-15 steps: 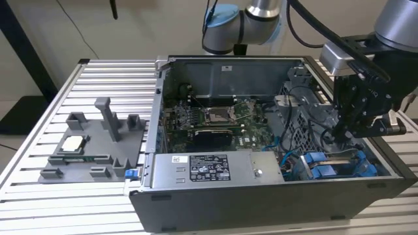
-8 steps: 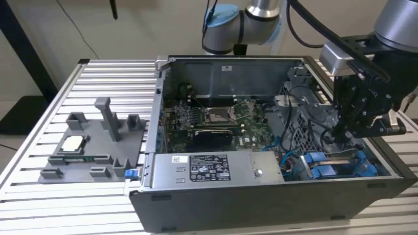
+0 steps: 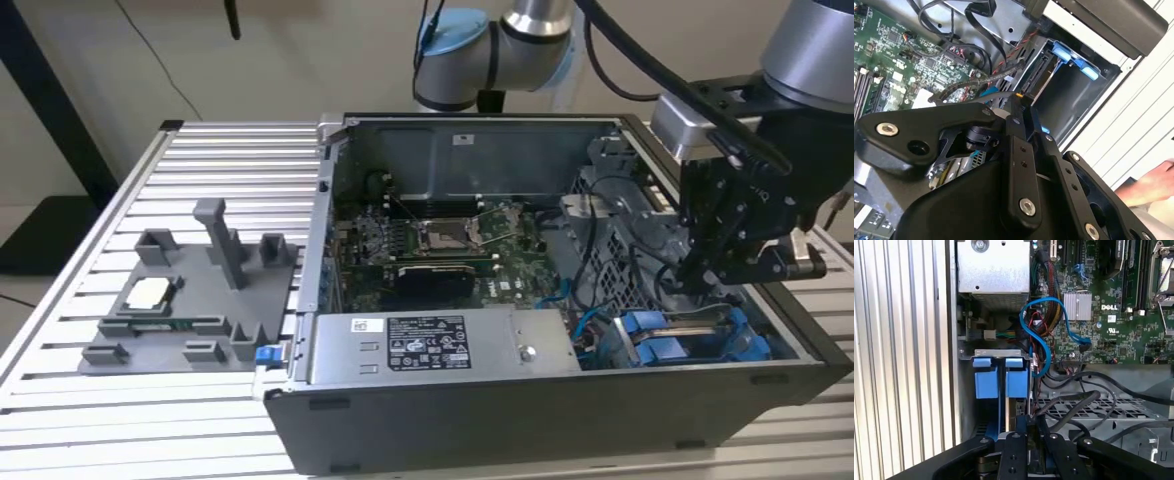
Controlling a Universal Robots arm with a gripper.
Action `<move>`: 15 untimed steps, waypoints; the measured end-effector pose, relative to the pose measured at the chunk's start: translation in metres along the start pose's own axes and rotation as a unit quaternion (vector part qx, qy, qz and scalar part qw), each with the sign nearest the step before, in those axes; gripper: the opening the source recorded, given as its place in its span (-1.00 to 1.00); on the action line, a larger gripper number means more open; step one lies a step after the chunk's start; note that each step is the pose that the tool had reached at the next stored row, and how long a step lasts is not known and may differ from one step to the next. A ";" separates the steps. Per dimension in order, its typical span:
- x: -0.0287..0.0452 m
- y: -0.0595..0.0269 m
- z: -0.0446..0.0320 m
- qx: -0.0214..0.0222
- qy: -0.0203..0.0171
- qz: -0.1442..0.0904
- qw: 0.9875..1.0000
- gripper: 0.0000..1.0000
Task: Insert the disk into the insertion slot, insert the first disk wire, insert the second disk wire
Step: 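Insert the first disk wire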
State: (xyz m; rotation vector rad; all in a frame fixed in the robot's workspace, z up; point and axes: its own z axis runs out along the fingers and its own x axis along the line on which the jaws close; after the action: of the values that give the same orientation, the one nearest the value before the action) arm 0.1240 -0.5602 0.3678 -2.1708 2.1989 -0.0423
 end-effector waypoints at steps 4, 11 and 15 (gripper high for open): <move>0.0001 0.0002 0.0027 0.003 0.000 0.000 1.000 -0.62; 0.0002 0.0007 0.0120 0.011 -0.001 0.000 1.000 -0.62; 0.0003 0.0006 0.0160 0.017 -0.001 0.000 1.000 -0.62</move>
State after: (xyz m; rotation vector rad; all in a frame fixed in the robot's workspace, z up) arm 0.1243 -0.5602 0.3518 -2.1531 2.1805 -0.0760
